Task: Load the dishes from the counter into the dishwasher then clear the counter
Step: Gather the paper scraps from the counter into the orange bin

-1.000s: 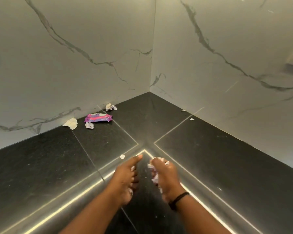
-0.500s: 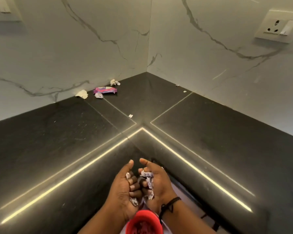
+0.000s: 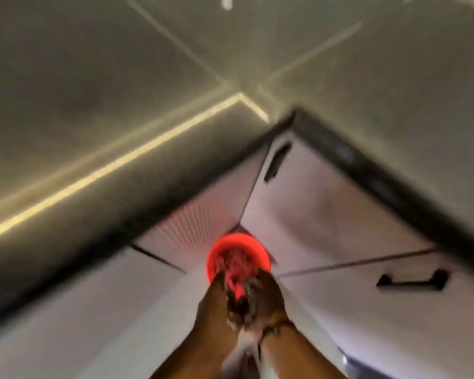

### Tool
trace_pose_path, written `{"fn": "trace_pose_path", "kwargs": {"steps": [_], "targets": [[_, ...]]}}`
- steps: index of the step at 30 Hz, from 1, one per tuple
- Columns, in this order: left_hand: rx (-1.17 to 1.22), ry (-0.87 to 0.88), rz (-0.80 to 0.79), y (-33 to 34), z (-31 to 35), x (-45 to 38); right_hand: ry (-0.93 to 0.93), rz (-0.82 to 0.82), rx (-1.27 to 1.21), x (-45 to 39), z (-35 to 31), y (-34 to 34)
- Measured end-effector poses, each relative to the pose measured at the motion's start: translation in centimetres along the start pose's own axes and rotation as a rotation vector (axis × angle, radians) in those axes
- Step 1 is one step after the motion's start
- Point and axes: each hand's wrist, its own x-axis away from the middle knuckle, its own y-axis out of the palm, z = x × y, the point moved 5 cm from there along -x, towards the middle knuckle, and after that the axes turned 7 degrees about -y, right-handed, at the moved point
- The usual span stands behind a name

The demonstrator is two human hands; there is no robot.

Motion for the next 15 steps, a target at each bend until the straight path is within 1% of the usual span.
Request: {"fn": "trace_pose_path", "kwargs": {"steps": [1,2,3,4,5,6,7,8,9,11,12,13,15], "targets": [[0.046,-0.028,-0.021,-1.5,-1.1,-3.7,0.014,-0.003,0.025,-3.5,1.9,-1.4],[0.070,-0.040,-0.063,-1.0,-0.5,-6.2,-0.014,0.033,0.084,-5.8,1.9,-1.0],[0.061,-0.021,0.005,-4.2,-1.9,-11.9,-0.011,0.056,0.117,-10.6,4.8,-3.6],[0.021,0.008,0.028,-4.8,-2.0,-14.8,-0.037,0.048,0.142,-13.2,5.4,-4.1],[0.040,0.029,0.032,-3.5,-0.9,-15.3,-0.063,0.006,0.154,-14.1,4.3,-3.4],[-0.028,0.115,0.117,-3.0,0.4,-15.8,-0.033,-0.018,0.143,-15.2,3.9,-3.0],[-0.037,0.084,0.156,-3.3,0.4,-17.5,0.024,-0.049,0.079,-16.8,4.0,-3.2],[-0.005,0.044,0.153,-3.0,0.1,-19.2,0.032,0.014,0.060,-19.3,4.2,-4.0],[-0.019,0.011,0.182,-2.5,0.1,-20.7,0.009,0.065,0.090,-21.6,3.8,-4.8],[-0.059,-0.039,0.225,-2.4,0.6,-21.7,-0.029,0.092,0.146,-25.5,3.8,-6.5],[-0.097,-0.051,0.262,-2.7,0.8,-21.8,-0.106,0.129,0.197,-27.0,3.6,-7.4],[-0.121,-0.053,0.293,-3.0,1.0,-21.5,-0.104,0.103,0.178,-27.7,3.6,-7.9],[-0.170,-0.051,0.352,-3.8,1.3,-20.9,-0.118,0.178,0.262,-25.9,2.1,-9.1]]}}
